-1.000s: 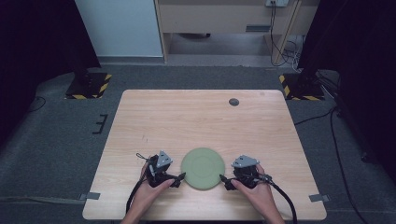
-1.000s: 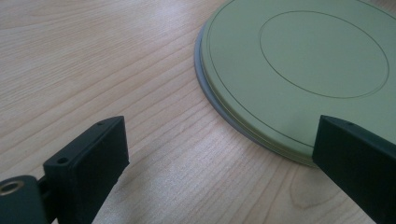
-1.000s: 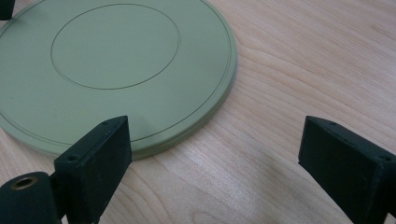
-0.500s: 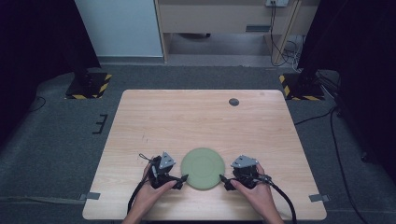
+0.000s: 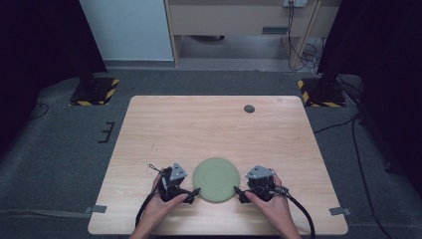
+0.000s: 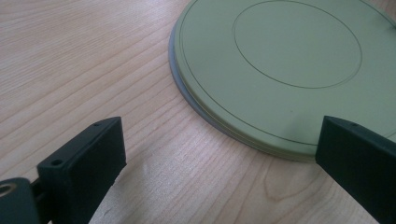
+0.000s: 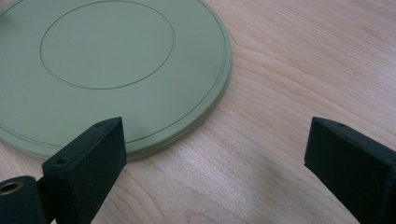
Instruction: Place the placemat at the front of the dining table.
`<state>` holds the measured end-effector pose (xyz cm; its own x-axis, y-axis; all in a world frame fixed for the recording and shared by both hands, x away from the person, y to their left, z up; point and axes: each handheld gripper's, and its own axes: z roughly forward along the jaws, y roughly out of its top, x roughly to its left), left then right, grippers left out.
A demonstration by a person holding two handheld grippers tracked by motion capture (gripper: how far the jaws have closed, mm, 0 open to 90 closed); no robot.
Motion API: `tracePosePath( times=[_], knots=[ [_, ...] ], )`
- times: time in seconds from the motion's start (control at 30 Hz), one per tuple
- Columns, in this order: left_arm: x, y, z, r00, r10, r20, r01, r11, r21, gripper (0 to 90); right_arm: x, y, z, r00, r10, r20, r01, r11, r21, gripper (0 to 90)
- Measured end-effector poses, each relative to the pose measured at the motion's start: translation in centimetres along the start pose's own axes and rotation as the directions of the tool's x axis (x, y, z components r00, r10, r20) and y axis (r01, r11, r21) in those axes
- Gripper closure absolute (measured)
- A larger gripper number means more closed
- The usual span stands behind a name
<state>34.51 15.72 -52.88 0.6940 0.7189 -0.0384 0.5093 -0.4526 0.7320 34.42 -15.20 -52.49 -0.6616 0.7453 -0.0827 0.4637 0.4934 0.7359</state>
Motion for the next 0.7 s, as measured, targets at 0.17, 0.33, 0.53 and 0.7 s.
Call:
tracePosePath(
  times=[0.17,0.33,0.53,0.7],
  knots=[
    [0.04,0.03,0.03,1.0000,0.003,-0.004,-0.003,1.0000,-0.002,0.0,-0.02,0.09,0.09,1.0000,0.006,0.006,-0.006,1.000,0.002,5.3],
    [0.06,0.09,0.08,1.0000,0.003,-0.009,-0.003,1.0000,-0.003,0.0,-0.03,0.16,0.16,0.9998,0.009,0.016,-0.009,1.000,0.000,5.3],
    [0.15,0.14,0.16,0.9999,-0.005,-0.011,0.005,1.0000,-0.004,0.0,-0.09,0.24,0.25,0.9996,0.016,0.025,-0.016,1.000,0.000,5.2],
    [0.19,0.16,0.23,0.9998,-0.011,-0.017,0.011,0.9999,-0.010,0.0,-0.09,0.30,0.30,0.9993,0.018,0.034,-0.018,1.000,-0.001,5.2]
  ],
)
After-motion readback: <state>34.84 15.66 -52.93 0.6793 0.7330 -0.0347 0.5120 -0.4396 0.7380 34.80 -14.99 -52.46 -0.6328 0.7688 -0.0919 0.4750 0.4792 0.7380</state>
